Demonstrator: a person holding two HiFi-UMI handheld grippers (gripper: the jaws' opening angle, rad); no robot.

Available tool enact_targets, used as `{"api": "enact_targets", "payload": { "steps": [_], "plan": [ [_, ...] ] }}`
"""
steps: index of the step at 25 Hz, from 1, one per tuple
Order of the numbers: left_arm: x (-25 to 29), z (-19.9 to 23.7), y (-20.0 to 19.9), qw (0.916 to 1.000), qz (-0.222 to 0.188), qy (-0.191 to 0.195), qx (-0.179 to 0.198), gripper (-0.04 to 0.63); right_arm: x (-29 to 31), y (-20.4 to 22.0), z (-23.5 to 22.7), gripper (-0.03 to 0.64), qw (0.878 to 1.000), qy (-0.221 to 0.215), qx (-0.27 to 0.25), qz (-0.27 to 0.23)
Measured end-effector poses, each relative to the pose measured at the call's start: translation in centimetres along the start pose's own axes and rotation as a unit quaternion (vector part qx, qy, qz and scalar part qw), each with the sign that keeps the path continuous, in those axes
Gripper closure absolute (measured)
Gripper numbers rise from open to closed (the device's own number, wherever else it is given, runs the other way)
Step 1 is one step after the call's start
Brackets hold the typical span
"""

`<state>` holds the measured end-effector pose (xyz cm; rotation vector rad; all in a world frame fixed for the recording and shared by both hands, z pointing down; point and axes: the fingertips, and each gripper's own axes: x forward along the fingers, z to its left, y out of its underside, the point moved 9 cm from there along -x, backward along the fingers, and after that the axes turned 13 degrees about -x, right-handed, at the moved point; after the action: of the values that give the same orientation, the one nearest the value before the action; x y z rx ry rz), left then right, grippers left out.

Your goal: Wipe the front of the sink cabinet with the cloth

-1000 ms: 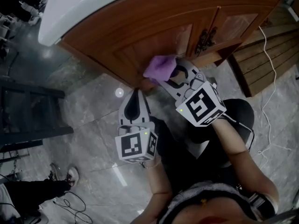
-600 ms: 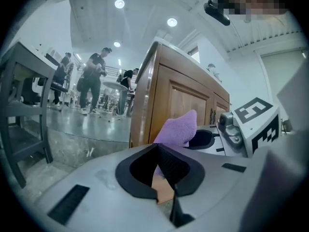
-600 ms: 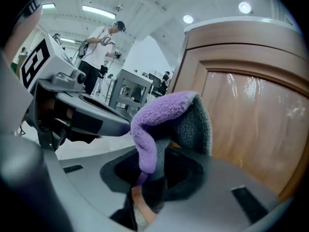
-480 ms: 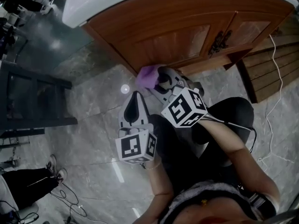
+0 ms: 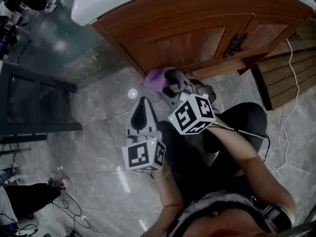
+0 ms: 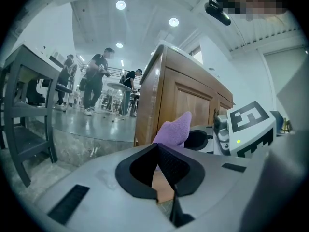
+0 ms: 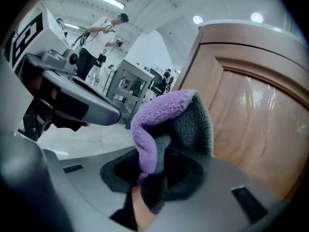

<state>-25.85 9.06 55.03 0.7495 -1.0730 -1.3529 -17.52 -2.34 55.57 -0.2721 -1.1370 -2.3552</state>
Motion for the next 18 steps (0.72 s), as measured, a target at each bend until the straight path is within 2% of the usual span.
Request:
{"api": "enact_targets", "payload": {
  "steps": [10, 18],
  "plan": [
    [0.2, -0.4, 0.2, 1.0, 0.006, 0.007, 0.002, 0.595, -0.1, 0.2, 0.0, 0.457, 1.0, 0.001, -0.004, -0.007],
    [1.3, -1.3, 0.4, 0.9996, 0.016, 0.022, 0.005, 0.595, -0.8, 1.6, -0.5, 0.457, 1.0, 0.008, -0.001, 0.011]
  ]
}}
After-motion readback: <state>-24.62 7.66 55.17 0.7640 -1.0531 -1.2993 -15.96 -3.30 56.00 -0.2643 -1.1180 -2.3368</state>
